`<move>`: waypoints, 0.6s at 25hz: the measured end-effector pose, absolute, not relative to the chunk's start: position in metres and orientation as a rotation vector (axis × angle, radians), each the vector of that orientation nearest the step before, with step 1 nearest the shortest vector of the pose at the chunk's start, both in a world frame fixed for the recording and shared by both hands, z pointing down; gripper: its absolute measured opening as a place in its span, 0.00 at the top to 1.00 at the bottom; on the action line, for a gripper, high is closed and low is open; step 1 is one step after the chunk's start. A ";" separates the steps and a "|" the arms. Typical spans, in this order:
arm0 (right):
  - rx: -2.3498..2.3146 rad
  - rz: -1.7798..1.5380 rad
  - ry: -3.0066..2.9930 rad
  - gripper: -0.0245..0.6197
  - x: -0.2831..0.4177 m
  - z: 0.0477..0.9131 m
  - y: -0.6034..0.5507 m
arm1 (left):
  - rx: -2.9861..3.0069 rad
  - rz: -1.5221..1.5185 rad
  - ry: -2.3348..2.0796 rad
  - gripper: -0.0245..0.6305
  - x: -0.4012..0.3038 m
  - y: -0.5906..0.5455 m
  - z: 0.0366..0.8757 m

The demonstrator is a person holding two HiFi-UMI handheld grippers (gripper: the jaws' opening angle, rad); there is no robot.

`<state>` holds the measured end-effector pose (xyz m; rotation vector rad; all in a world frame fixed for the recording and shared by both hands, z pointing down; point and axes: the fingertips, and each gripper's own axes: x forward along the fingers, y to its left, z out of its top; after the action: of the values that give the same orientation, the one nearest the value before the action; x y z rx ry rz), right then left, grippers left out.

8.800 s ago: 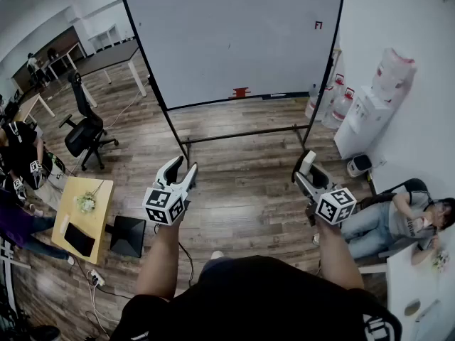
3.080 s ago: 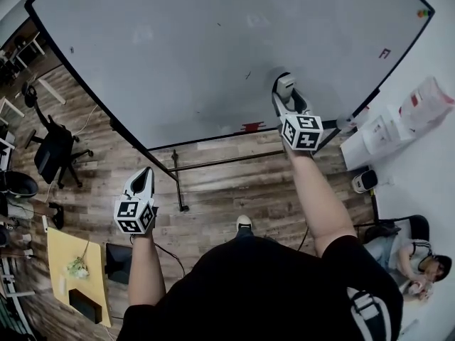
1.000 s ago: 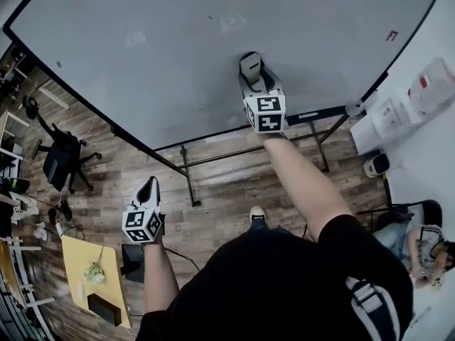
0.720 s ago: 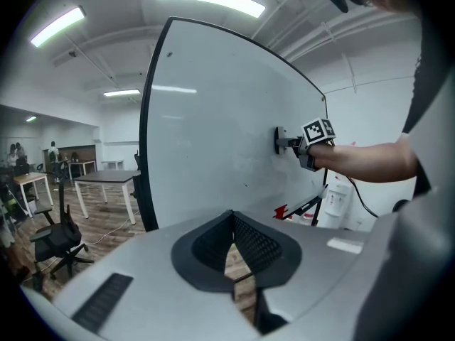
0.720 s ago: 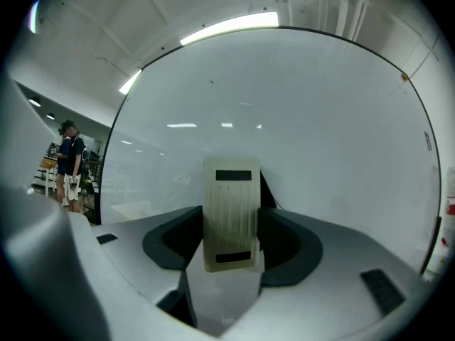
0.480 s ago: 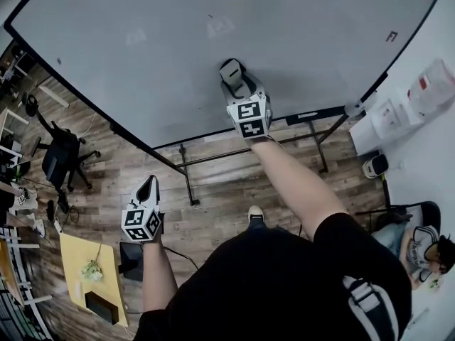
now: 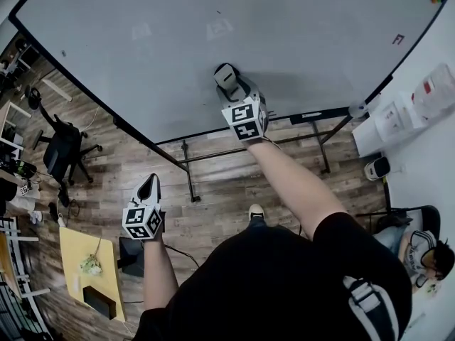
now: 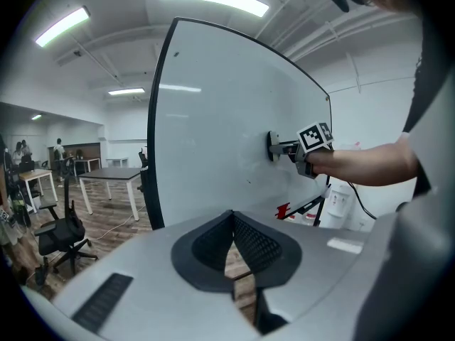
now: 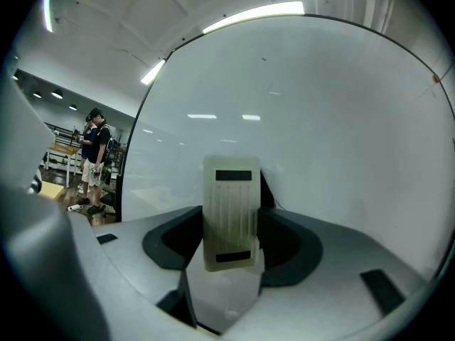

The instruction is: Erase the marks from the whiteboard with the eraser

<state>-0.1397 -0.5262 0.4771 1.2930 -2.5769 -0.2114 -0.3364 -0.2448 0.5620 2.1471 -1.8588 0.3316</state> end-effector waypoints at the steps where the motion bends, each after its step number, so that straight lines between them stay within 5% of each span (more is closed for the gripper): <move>1: 1.291 -0.217 -2.571 0.60 -0.140 0.477 -0.526 | 2.145 0.331 -1.858 0.94 -0.336 -0.245 0.563; 15: 1.361 -0.247 -2.476 0.60 -0.102 0.471 -0.537 | 2.196 0.315 -1.800 0.94 -0.320 -0.259 0.567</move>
<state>-0.1020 -0.5368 0.4711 1.3612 -2.4760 -0.2472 -0.3203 -0.2588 0.5668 2.1955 -1.8004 0.3154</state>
